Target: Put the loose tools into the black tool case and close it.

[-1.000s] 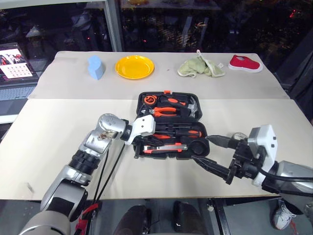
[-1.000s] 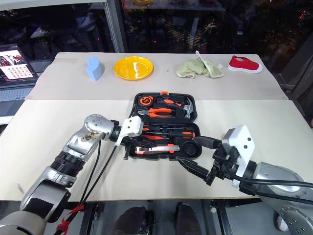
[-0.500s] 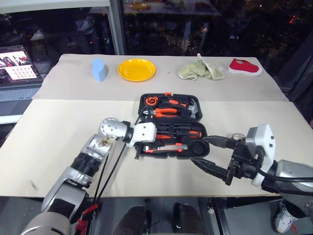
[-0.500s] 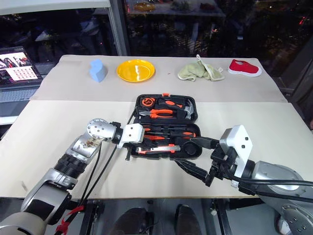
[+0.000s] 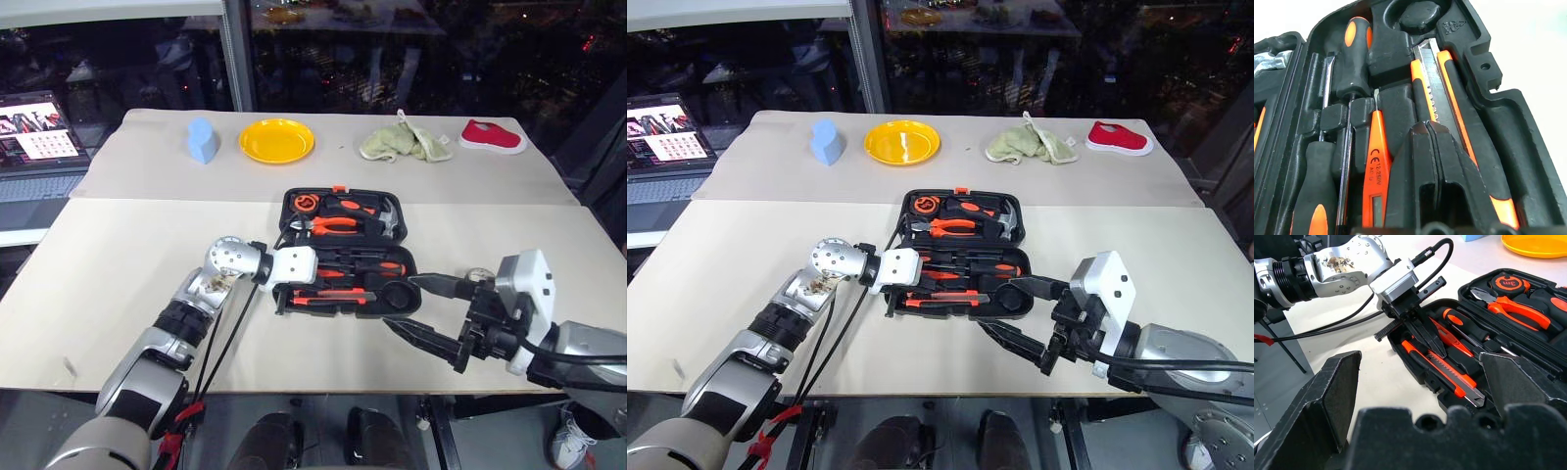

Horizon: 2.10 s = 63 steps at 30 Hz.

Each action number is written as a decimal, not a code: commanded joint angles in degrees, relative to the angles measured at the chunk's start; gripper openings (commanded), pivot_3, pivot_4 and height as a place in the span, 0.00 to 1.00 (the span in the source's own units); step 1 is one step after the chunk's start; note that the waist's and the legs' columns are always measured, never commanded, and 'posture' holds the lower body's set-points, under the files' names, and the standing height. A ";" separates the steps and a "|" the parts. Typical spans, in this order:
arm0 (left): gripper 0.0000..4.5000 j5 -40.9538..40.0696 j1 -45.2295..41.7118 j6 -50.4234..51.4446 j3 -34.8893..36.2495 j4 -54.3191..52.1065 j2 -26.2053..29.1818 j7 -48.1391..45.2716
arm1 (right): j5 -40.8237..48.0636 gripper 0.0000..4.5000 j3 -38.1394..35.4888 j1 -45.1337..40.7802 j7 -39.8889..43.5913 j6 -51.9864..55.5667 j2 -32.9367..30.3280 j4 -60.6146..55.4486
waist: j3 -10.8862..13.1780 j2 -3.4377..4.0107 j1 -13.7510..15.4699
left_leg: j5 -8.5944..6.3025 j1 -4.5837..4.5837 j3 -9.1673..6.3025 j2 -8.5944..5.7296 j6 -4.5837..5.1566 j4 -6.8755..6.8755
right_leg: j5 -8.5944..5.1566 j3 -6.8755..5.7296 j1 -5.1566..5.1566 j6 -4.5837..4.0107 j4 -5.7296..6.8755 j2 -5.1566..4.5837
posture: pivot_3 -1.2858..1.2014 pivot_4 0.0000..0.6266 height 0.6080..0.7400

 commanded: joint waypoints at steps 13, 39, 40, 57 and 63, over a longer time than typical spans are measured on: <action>0.98 -31.47 -7.48 50.91 15.30 -25.12 13.61 -11.87 | -12.49 1.00 -29.51 24.91 10.67 -5.80 5.14 13.36 | 0.07 0.01 0.08 | 0.21 -0.97 0.00 -0.10 -0.42 -0.05 | 0.18 0.03 -1.07 -0.35 0.07 0.56 | 0.52 0.24 1.00; 0.98 -31.27 1.45 48.73 15.31 -41.60 26.65 -10.56 | -38.80 1.00 16.77 -21.30 28.00 -12.14 -11.39 51.62 | 0.36 0.09 -1.09 | 0.23 -0.83 0.03 -0.06 -0.56 -0.17 | 0.14 -0.02 -1.05 -0.54 0.13 0.26 | 0.52 0.24 1.00; 0.98 -31.36 2.13 48.69 15.67 -42.21 27.16 -10.19 | -39.85 1.00 18.35 -23.56 27.85 -12.56 -10.07 53.79 | 0.36 0.09 -1.05 | 0.24 -1.01 0.02 -0.09 -0.58 -0.14 | 0.16 -0.07 -1.23 -0.55 0.13 0.31 | 0.52 0.24 1.00; 1.00 -33.29 3.34 48.19 16.39 -44.10 27.19 -6.15 | -44.54 0.17 20.04 -27.21 28.21 -13.55 -4.10 59.49 | 0.37 0.11 -1.65 | 0.40 -0.85 -0.01 -0.07 -0.86 -0.17 | 0.25 -0.01 -1.12 -0.68 0.20 0.53 | 0.52 0.24 1.00; 1.00 -32.05 2.01 46.66 15.03 -41.85 26.23 -6.72 | -39.13 0.01 15.29 -25.01 29.96 -7.56 -5.17 49.00 | 0.37 0.11 -1.72 | 0.40 -0.86 -0.01 -0.04 -0.85 -0.16 | 0.27 0.05 -1.13 -0.69 0.22 0.59 | 0.52 0.24 1.00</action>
